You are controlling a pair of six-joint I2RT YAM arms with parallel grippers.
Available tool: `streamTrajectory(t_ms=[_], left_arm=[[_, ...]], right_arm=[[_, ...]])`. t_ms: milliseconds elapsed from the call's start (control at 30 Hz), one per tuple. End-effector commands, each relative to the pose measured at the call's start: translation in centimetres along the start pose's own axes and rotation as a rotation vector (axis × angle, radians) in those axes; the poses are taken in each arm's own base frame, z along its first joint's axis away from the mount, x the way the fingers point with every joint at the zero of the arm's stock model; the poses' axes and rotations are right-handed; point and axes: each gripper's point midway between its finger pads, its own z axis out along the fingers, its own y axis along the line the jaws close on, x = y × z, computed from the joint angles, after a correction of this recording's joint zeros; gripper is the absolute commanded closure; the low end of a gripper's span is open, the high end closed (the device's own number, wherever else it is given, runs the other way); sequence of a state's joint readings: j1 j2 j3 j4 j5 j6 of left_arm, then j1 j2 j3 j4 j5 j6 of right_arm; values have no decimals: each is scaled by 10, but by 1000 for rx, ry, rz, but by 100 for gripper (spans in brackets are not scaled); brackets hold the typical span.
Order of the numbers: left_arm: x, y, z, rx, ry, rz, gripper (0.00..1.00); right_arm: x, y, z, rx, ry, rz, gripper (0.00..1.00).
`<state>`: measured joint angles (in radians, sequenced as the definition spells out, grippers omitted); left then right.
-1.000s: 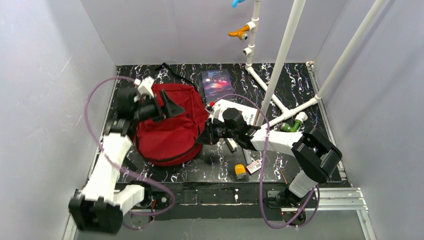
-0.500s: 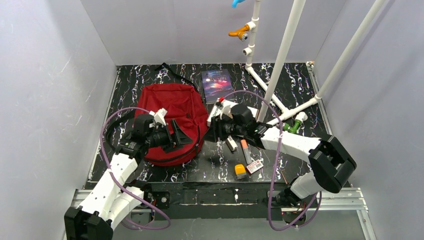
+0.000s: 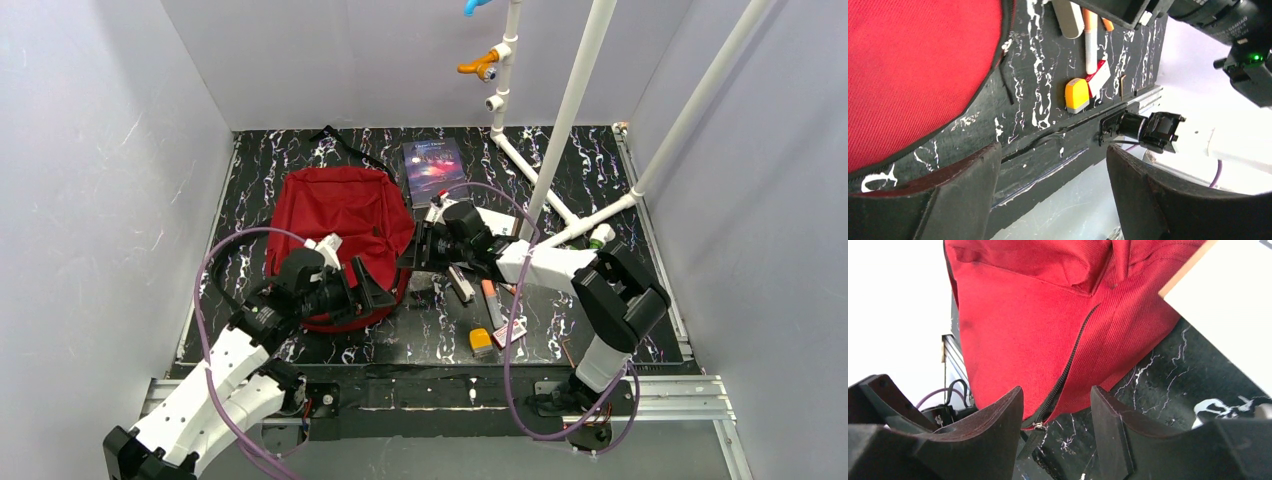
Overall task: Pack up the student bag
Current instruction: Unzip the student bag at the center of the board.
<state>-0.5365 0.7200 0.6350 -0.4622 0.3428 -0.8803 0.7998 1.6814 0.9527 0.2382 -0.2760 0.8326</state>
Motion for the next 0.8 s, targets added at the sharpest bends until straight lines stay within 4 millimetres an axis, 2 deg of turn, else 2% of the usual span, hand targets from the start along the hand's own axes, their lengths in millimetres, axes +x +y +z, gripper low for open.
streamTrajectory(t_ms=[0, 133, 200, 333, 400, 633, 767], left_arm=[[8, 18, -1, -68, -34, -145, 26], [14, 20, 2, -67, -12, -169, 29], [14, 20, 2, -69, -3, -159, 30], [16, 22, 2, -69, -1, -139, 34], [15, 22, 0, -69, -13, -126, 35], [8, 28, 2, -100, -41, -107, 45], [-1, 17, 14, -59, -87, 15, 38]], right_arm=[[0, 17, 11, 22, -36, 58, 40], [14, 18, 25, 61, -31, 27, 41], [17, 16, 32, 71, -26, 25, 47], [9, 26, 36, 55, -43, 27, 85], [3, 35, 37, 41, -49, 33, 99], [-9, 59, 35, -22, -74, 119, 99], [-12, 67, 32, -42, -83, 234, 99]])
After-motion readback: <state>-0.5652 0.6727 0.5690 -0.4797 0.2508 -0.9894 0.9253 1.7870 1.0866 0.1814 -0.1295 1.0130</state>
